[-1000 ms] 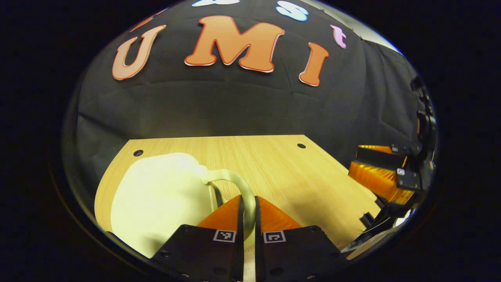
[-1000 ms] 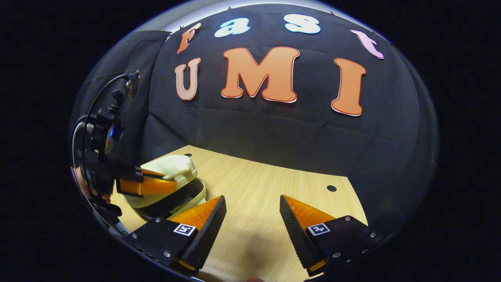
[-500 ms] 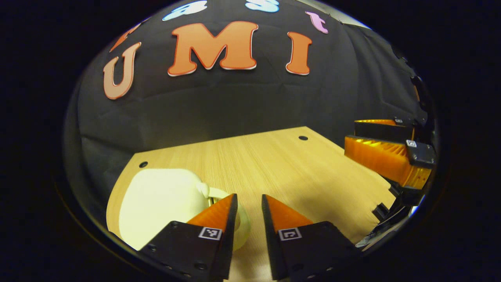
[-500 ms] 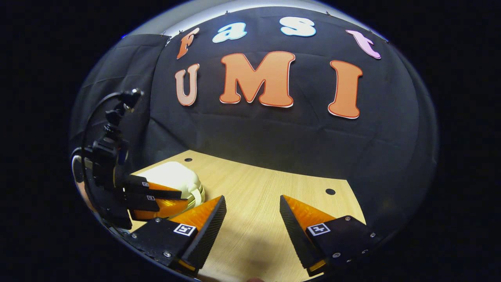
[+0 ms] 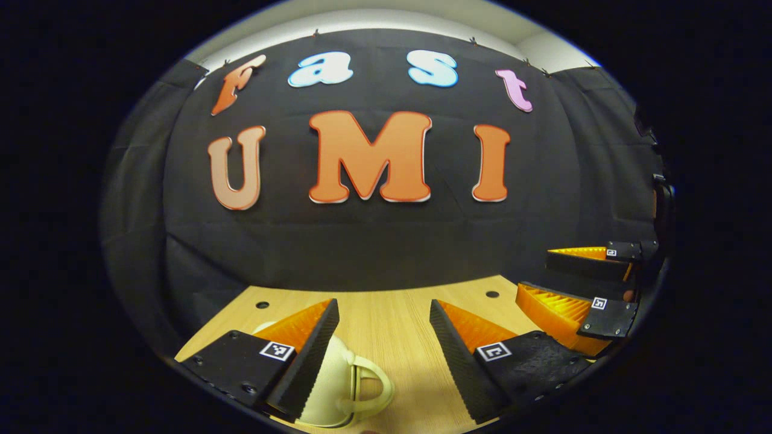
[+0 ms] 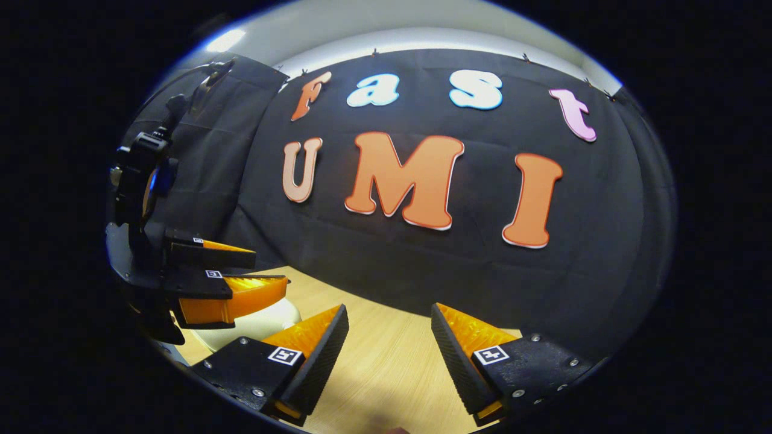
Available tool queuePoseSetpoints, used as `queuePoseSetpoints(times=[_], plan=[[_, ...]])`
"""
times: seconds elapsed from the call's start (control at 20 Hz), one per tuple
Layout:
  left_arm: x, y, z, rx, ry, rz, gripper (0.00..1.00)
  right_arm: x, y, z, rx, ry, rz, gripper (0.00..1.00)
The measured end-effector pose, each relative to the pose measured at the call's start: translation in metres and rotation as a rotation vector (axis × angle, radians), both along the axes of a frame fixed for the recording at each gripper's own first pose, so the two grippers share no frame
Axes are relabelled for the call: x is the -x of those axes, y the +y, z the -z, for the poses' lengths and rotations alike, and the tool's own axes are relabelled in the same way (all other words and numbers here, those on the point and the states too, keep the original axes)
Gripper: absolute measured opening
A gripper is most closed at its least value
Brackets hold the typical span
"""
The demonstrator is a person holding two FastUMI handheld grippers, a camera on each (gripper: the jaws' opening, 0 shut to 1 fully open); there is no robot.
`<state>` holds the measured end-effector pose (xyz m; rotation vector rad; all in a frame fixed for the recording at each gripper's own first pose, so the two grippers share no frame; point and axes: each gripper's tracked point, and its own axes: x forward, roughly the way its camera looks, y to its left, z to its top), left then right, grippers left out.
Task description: First open the suitcase, pack the skin care products into it, and then close the suitcase.
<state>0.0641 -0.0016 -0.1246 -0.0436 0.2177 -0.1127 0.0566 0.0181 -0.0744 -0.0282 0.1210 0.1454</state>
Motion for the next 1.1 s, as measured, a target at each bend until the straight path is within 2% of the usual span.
queuePoseSetpoints(times=[0.15, 0.35, 0.9, 1.1], plan=[[0.016, 0.006, -0.019, -0.024, -0.079, -0.058, 0.96, -0.001, 0.002, -0.010, -0.008, -0.039, -0.003, 0.88], [0.021, 0.011, -0.035, -0.043, -0.141, -0.081, 0.94, 0.001, -0.004, -0.012, -0.007, -0.061, 0.009, 0.88], [0.014, 0.005, -0.010, -0.079, -0.044, -0.042, 0.95, 0.009, -0.009, -0.001, -0.005, -0.040, 0.020, 0.88], [0.019, 0.007, -0.010, -0.097, -0.055, -0.069, 0.95, 0.013, -0.014, 0.000, 0.004, -0.050, 0.027, 0.88]])
